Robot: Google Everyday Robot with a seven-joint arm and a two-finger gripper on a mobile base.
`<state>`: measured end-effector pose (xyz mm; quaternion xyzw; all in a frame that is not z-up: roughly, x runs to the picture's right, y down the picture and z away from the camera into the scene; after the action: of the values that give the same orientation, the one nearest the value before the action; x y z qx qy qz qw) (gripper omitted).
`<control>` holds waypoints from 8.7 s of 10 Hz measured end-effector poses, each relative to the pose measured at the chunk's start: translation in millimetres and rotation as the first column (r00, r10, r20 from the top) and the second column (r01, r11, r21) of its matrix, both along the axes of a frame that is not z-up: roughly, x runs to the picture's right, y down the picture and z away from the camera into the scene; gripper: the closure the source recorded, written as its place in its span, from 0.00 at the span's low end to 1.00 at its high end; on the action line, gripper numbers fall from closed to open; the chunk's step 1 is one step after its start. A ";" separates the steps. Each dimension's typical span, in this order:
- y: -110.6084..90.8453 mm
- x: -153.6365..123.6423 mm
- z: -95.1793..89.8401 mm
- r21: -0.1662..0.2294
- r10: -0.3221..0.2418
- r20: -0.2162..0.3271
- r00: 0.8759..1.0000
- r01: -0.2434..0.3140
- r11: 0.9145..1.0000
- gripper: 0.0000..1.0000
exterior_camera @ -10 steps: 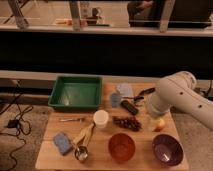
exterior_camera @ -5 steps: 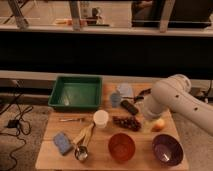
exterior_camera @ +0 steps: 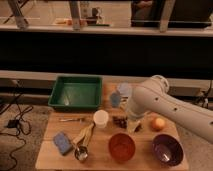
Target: Place grapes in table surface
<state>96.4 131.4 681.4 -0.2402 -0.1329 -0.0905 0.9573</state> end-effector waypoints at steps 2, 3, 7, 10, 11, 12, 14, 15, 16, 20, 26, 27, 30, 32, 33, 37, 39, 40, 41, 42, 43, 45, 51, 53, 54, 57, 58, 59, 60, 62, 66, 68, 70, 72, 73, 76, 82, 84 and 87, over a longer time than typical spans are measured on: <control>-0.7 -5.8 15.9 0.016 -0.011 0.021 1.000 0.011 1.000 0.20; 1.6 -7.3 24.9 0.019 -0.014 0.028 1.000 0.013 1.000 0.20; 16.0 -12.5 60.5 0.018 -0.039 0.034 0.999 0.039 0.999 0.20; 16.1 -18.5 77.8 0.024 -0.065 0.030 0.997 0.064 0.998 0.20; 13.9 -18.6 84.4 0.027 -0.071 0.024 0.997 0.070 0.997 0.20; 10.6 -15.2 94.9 0.027 -0.076 0.012 0.997 0.076 0.997 0.20; 9.9 -10.4 109.7 0.021 -0.079 -0.006 0.997 0.079 0.997 0.20; 12.4 -4.0 115.7 0.014 -0.081 -0.020 0.997 0.081 0.997 0.20; 14.0 0.9 120.7 0.007 -0.079 -0.032 0.996 0.079 0.997 0.20; 18.9 15.1 134.6 -0.015 -0.081 -0.070 0.994 0.081 0.997 0.20; 31.0 27.7 145.6 -0.069 -0.091 -0.110 0.990 0.084 0.994 0.20; 32.5 28.3 146.0 -0.082 -0.080 -0.115 0.990 0.070 0.994 0.20; 38.4 36.6 146.2 -0.116 -0.038 -0.139 0.990 0.022 0.993 0.20; 40.5 37.5 148.0 -0.134 -0.017 -0.149 0.989 -0.003 0.991 0.20; 41.7 40.0 148.7 -0.142 -0.008 -0.155 0.988 -0.014 0.990 0.20; 46.9 45.5 152.6 -0.171 0.005 -0.171 0.985 -0.035 0.985 0.20; 50.3 46.7 154.8 -0.185 0.001 -0.179 0.984 -0.035 0.982 0.20; 52.1 47.3 155.5 -0.191 -0.002 -0.182 0.983 -0.033 0.981 0.20; 53.3 46.8 156.7 -0.195 -0.005 -0.182 0.983 -0.031 0.980 0.20; 54.3 45.8 158.0 -0.199 -0.008 -0.182 0.983 -0.029 0.980 0.20; 54.6 45.3 158.5 -0.201 -0.008 -0.182 0.983 -0.029 0.979 0.20; 55.4 47.3 158.8 -0.202 -0.004 -0.184 0.983 -0.034 0.979 0.33; 54.9 46.7 159.8 -0.203 0.001 -0.176 0.984 -0.037 0.978 0.91; 54.5 45.0 158.5 -0.202 0.007 -0.163 0.987 -0.040 0.979 0.96; 53.7 43.7 156.7 -0.200 0.014 -0.152 0.988 -0.045 0.979 0.96; 47.5 39.5 146.0 -0.190 0.047 -0.110 0.993 -0.068 0.979 0.96; 45.3 37.0 142.2 -0.186 0.054 -0.096 0.994 -0.071 0.980 0.96; 41.8 32.4 135.0 -0.180 0.064 -0.069 0.996 -0.075 0.981 0.96; 39.8 30.3 130.5 -0.176 0.071 -0.054 0.996 -0.080 0.981 0.96; 33.6 24.1 118.2 -0.152 0.082 -0.016 0.997 -0.083 0.985 0.96; 15.8 10.3 98.0 -0.091 0.079 0.042 0.996 -0.075 0.993 0.96; 6.7 2.8 93.5 -0.070 0.079 0.066 0.995 -0.075 0.995 0.96; -10.5 -2.5 82.7 -0.039 0.086 0.094 0.992 -0.083 0.996 0.96; -26.1 -11.2 78.1 -0.015 0.082 0.117 0.990 -0.081 0.997 0.96; -32.9 -12.7 77.2 -0.004 0.081 0.122 0.989 -0.081 0.997 0.96; -57.0 -13.5 69.1 0.031 0.081 0.137 0.987 -0.086 0.996 0.96; -69.0 -3.0 67.5 0.059 0.093 0.137 0.986 -0.102 0.993 0.96; -68.0 1.8 67.6 0.061 0.097 0.134 0.986 -0.106 0.992 0.96; -65.0 3.2 67.5 0.061 0.094 0.132 0.987 -0.102 0.993 0.96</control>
<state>99.6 66.3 748.9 -0.1945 -0.2028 -0.0631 0.9576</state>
